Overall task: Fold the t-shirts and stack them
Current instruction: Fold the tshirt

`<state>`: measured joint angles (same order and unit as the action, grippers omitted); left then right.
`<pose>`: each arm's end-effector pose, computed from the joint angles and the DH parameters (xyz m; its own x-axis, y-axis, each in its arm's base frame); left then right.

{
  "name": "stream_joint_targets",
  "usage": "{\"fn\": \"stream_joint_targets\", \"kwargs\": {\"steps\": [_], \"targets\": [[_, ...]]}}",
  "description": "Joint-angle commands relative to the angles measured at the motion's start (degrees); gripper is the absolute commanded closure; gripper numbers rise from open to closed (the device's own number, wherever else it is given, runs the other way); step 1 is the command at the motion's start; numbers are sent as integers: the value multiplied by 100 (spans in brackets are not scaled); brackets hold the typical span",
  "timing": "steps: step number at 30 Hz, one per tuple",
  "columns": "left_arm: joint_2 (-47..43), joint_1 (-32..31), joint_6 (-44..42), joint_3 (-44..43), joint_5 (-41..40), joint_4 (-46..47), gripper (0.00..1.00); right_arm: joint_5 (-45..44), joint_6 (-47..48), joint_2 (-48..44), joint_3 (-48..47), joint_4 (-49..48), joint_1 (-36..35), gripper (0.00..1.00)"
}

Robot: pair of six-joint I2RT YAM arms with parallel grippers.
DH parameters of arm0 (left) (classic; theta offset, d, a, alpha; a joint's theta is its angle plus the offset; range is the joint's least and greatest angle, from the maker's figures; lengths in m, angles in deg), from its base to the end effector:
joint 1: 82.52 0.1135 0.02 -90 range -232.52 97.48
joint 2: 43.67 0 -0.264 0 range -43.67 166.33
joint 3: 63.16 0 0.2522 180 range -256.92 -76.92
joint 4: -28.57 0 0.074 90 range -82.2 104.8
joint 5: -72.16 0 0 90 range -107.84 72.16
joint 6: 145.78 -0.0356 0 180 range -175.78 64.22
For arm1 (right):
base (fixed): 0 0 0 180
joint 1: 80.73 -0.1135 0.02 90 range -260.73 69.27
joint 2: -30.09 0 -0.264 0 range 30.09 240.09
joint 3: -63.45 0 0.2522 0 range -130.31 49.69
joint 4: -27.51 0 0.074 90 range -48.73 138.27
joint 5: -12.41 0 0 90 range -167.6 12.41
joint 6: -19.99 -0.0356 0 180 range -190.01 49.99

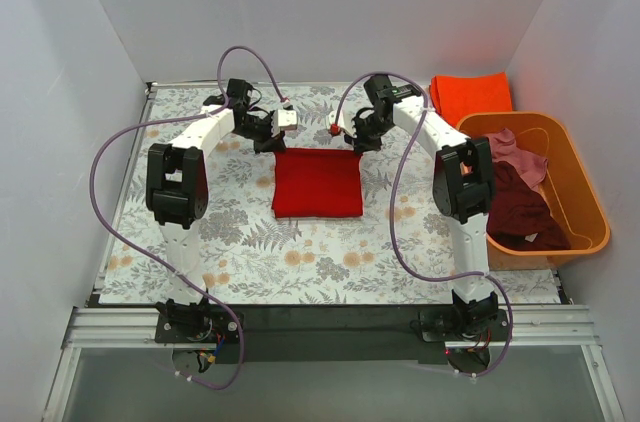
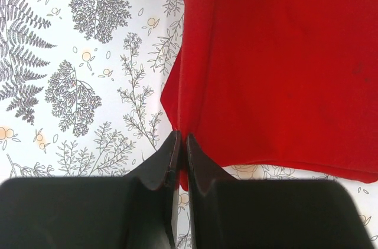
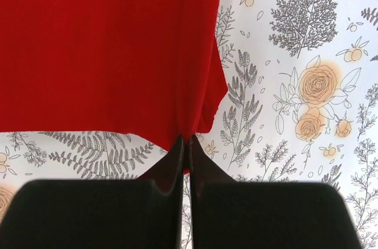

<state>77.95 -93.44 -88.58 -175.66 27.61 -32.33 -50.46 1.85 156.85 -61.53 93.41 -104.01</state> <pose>0.4284 -0.1085 0.2053 -0.5742 0.4978 -0.6500 0.8126 0.4438 -0.3779 0.4255 0.2008 0.2194 0.2209 -0.8257 -0.5191 -0.9666 -0.1142 -0.2296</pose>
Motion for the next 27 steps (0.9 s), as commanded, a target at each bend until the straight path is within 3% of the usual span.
{"fn": "stream_joint_targets", "kwargs": {"steps": [1,11,12,13,14,15,16,17,21,22,24,25,27], "targets": [[-51,178,-95,-198,-168,-94,100,-173,13,15,-277,86,132,99],[300,318,273,-225,-273,230,100,-296,-443,279,-436,-405,132,98],[309,336,369,-225,-282,309,98,-340,-583,270,-444,-624,123,92],[309,371,475,-207,-274,519,93,-375,-924,262,-436,-748,132,78],[292,388,641,-207,-308,643,77,-402,-1093,244,-418,-845,140,69],[274,397,1043,-207,-309,792,72,-446,-1277,174,-418,-933,149,61],[213,450,1291,-233,-309,1055,68,-507,-1671,121,-418,-1203,158,36],[152,485,1554,-251,-300,1196,66,-594,-1988,51,-409,-1354,210,34],[-436,932,4257,47,172,2242,56,-203,-3395,-597,-348,-1742,518,32],[-620,977,5325,170,322,2531,56,-26,-3745,-748,-261,-1751,571,32],[-1139,969,6246,714,891,2647,56,639,-4537,-1212,281,-1725,632,33],[-1315,943,7225,1029,1121,2944,55,914,-4757,-1389,520,-1751,624,34],[-1875,716,8057,2091,1369,3410,53,1737,-5615,-1810,1343,-2057,589,34]]}}
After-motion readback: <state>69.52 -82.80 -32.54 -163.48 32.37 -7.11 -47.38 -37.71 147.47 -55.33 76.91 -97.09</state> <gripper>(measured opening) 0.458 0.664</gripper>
